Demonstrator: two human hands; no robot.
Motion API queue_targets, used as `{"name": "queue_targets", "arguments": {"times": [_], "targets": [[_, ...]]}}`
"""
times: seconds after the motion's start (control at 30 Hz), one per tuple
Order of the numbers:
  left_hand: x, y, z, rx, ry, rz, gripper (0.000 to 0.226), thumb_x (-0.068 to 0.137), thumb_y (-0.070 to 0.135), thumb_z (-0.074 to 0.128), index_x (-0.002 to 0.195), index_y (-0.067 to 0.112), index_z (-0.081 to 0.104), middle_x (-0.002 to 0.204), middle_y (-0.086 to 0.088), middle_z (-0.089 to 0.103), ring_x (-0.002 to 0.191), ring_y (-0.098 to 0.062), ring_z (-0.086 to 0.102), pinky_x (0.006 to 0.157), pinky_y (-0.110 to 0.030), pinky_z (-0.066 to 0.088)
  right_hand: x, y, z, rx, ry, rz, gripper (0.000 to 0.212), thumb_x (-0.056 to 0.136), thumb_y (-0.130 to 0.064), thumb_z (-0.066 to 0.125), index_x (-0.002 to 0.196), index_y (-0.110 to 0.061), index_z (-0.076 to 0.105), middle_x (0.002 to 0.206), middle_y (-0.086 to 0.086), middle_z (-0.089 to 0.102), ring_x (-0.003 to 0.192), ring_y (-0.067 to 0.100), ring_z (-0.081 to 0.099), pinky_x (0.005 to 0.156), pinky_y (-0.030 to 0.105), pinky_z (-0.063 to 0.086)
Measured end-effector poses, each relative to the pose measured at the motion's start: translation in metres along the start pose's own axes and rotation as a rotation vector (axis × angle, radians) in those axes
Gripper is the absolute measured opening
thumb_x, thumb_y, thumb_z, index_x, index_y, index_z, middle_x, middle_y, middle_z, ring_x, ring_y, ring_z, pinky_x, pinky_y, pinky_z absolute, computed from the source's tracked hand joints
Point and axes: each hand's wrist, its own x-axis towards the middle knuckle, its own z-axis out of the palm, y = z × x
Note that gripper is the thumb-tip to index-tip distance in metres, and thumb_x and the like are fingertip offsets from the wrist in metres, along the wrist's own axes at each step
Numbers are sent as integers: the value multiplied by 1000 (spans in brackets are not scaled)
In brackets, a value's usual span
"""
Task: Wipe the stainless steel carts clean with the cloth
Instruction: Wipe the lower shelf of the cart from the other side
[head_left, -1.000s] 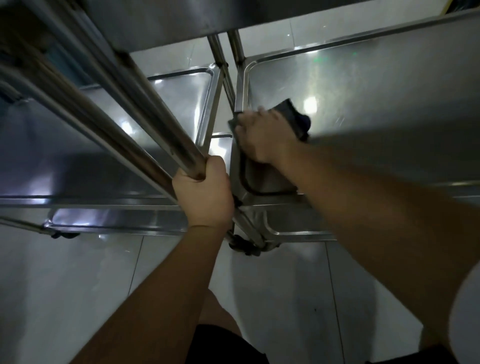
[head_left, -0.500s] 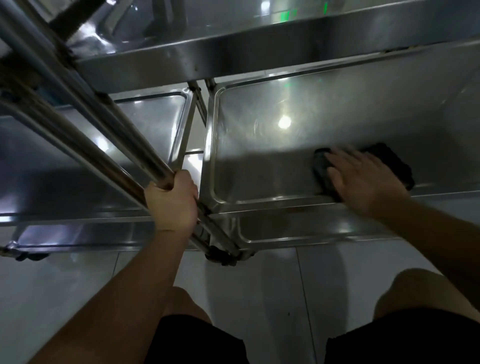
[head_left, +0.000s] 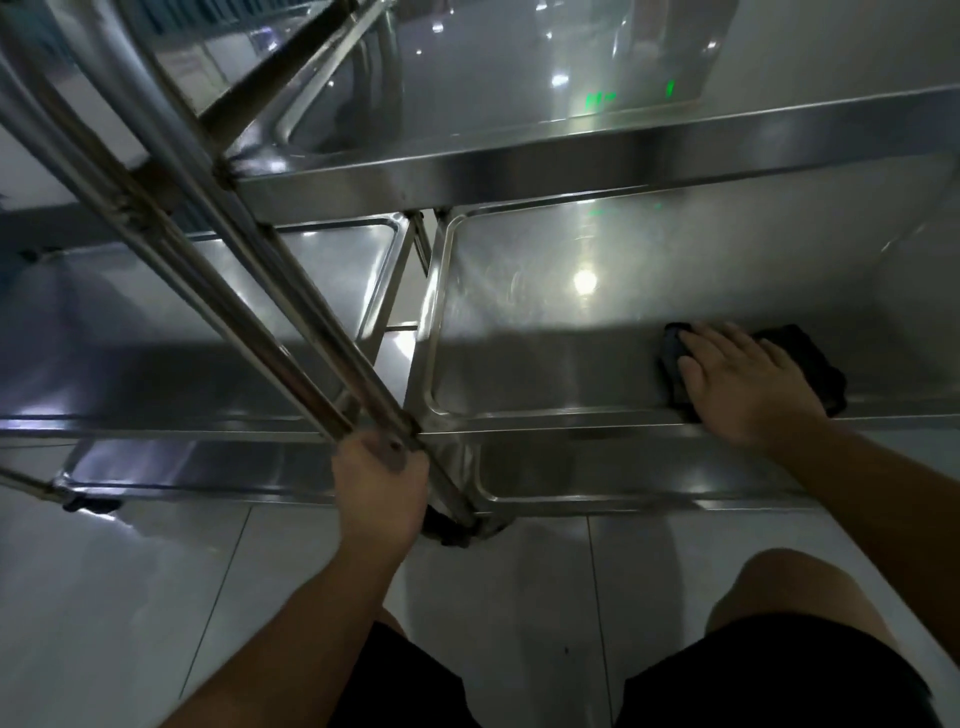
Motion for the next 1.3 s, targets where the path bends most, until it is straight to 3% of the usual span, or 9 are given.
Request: {"name": "queue_targets", "arguments": {"times": [0.1, 0.2, 0.27, 0.37, 0.53, 0.73, 0.93, 1.13, 1.3], "targets": [[-31, 1, 24, 175, -372, -147, 7, 95, 22, 68, 101, 17, 68, 93, -2, 73, 85, -18, 69, 68, -29, 52, -6, -3, -2, 9, 37, -6, 60, 107, -50, 14, 162, -30, 27, 172, -5, 21, 159, 22, 14, 127, 48, 14], [-49, 28, 58, 299, -626, 157, 7, 96, 29, 69, 101, 31, 66, 96, 12, 70, 83, 3, 64, 68, -11, 46, -14, -8, -3, 31, 134, 4, 55, 108, -47, 23, 157, -28, 40, 164, 3, 36, 150, 29, 30, 124, 49, 21], [-47, 58, 84, 317, -602, 302, 11, 95, 34, 68, 105, 35, 63, 101, 14, 67, 89, 4, 62, 75, -12, 45, -14, -11, -2, 71, 112, 34, 55, 109, -47, 24, 158, -29, 40, 165, -1, 36, 153, 25, 27, 126, 50, 15], [-37, 99, 124, 346, -465, 489, 17, 97, 31, 65, 113, 29, 66, 110, 7, 63, 103, -14, 62, 91, -33, 51, -9, -11, -1, 94, 41, 47, 56, 110, -48, 18, 163, -32, 28, 172, -9, 21, 160, 18, 8, 128, 50, 2], [-25, 138, 184, 406, -301, 706, 27, 98, 31, 61, 121, 18, 65, 119, -3, 62, 110, -25, 58, 94, -38, 50, -17, 12, 0, 87, 60, -28, 58, 109, -51, 11, 162, -34, 27, 172, -10, 19, 160, 14, 7, 127, 47, 3], [-18, 139, 234, 636, -411, 600, 59, 109, 50, 39, 161, 23, 36, 170, -2, 29, 157, -25, 26, 126, -45, 24, -18, 92, -7, 72, 54, 2, 58, 107, -55, 11, 161, -40, 27, 171, -18, 19, 159, 10, 9, 128, 43, 3], [-17, 131, 237, 668, -346, 638, 60, 106, 53, 38, 159, 25, 38, 167, 0, 35, 154, -24, 32, 126, -49, 28, -16, 214, -29, 63, 85, 210, 67, 101, -62, 7, 160, -39, 28, 170, -13, 25, 157, 14, 19, 126, 45, 9], [-19, 132, 237, 690, -322, 637, 61, 104, 51, 43, 158, 23, 40, 167, -1, 36, 154, -24, 34, 125, -49, 30, -3, 346, -56, 53, 96, 506, 77, 96, -63, 3, 158, -28, 31, 166, 10, 34, 151, 34, 32, 123, 61, 23], [-23, 136, 241, 738, -321, 628, 64, 103, 51, 44, 159, 20, 40, 168, -4, 35, 155, -26, 30, 127, -48, 26, 32, 321, -55, 115, 107, 646, 69, 95, -58, 9, 153, -29, 31, 166, 8, 30, 152, 37, 28, 121, 64, 21]]}}
